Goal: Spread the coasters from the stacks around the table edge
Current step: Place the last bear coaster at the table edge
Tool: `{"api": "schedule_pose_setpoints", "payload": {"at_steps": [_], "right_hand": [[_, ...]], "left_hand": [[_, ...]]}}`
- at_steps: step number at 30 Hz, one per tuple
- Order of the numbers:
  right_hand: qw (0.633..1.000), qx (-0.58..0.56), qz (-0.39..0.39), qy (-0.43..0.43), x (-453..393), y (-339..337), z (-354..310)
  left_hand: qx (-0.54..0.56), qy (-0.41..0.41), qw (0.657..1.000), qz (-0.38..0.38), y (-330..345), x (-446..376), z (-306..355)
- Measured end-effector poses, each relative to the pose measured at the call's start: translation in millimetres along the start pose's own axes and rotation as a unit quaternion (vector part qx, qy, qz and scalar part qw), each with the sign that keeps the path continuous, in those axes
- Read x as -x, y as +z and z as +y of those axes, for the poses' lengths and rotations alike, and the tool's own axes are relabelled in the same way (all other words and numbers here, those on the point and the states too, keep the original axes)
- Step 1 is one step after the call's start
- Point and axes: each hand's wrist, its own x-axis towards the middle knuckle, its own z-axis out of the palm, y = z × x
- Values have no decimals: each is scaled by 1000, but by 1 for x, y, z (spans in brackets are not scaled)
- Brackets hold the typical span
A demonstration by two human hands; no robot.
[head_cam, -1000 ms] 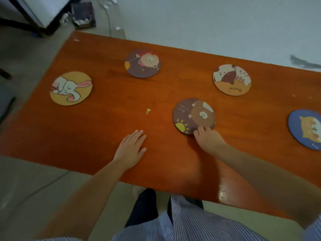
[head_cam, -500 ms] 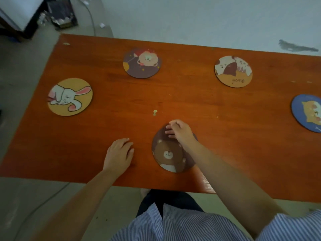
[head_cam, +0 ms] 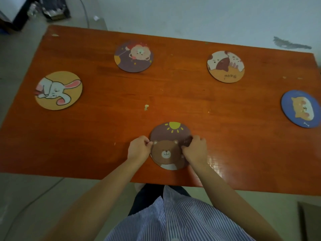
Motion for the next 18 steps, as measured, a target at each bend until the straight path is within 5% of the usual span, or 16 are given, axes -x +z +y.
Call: {"api": "schedule_pose_setpoints", "payload": {"at_steps": [18], "right_hand": [[998, -47, 44, -2, 12, -5, 52]], "left_hand": [[-15, 81, 995, 53, 20, 9, 16]]}}
